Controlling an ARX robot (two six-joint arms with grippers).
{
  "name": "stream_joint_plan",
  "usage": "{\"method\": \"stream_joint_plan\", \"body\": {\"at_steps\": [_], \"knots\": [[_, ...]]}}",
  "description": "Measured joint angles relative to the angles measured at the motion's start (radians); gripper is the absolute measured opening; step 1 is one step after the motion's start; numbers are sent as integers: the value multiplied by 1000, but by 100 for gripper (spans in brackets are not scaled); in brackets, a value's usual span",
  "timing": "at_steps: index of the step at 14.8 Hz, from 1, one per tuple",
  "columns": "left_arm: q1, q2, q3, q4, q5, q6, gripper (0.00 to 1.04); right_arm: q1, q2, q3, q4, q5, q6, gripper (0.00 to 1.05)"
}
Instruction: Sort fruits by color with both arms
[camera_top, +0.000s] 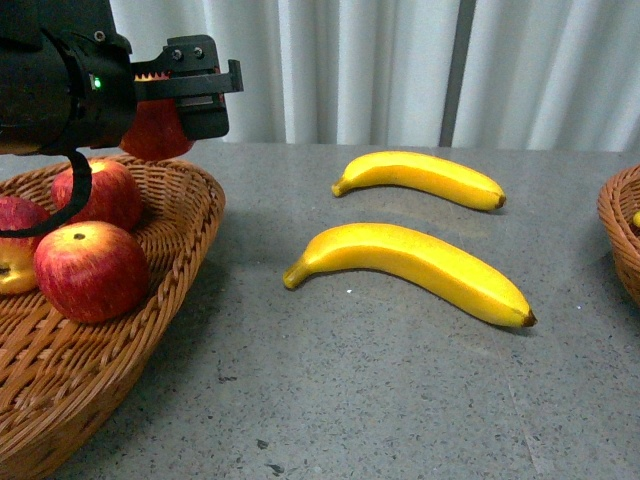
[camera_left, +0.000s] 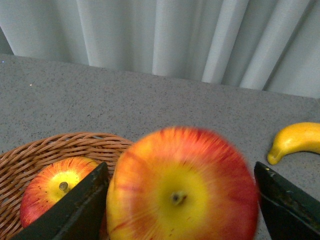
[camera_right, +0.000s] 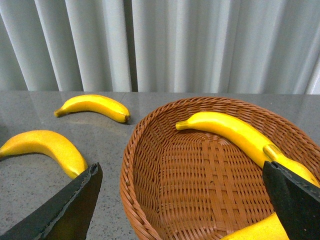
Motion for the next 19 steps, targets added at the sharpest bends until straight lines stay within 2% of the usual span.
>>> {"method": "stream_joint_plan", "body": {"at_steps": [1, 2, 5, 8, 9, 10, 12, 15, 16, 19], "knots": [[-6, -17, -8, 1, -2, -10, 94, 0, 0, 0, 0, 0, 0, 98], [-18, -42, -8, 3, -1, -12, 99, 0, 0, 0, 0, 0, 0, 98], [-55, -144, -30, 71, -12, 34, 98, 0, 0, 0, 0, 0, 0, 98], [-82, -327, -138, 216, -42, 190, 98, 0, 0, 0, 0, 0, 0, 98], [-63, -410, -174, 92, -19, 189, 88, 0, 0, 0, 0, 0, 0, 98], [-23, -500, -277, 67, 18, 185, 75, 0, 0, 0, -1, 0, 0, 98], [66, -620, -452, 111, 79, 183, 46, 0, 0, 0, 0, 0, 0, 98], [136, -745, -606, 127, 167, 183, 8, 0, 0, 0, 0, 0, 0, 98], [159, -783, -642, 126, 184, 181, 2, 0, 0, 0, 0, 0, 0, 98], [205, -890, -724, 100, 238, 179, 1, 0, 0, 0, 0, 0, 0, 98]]}}
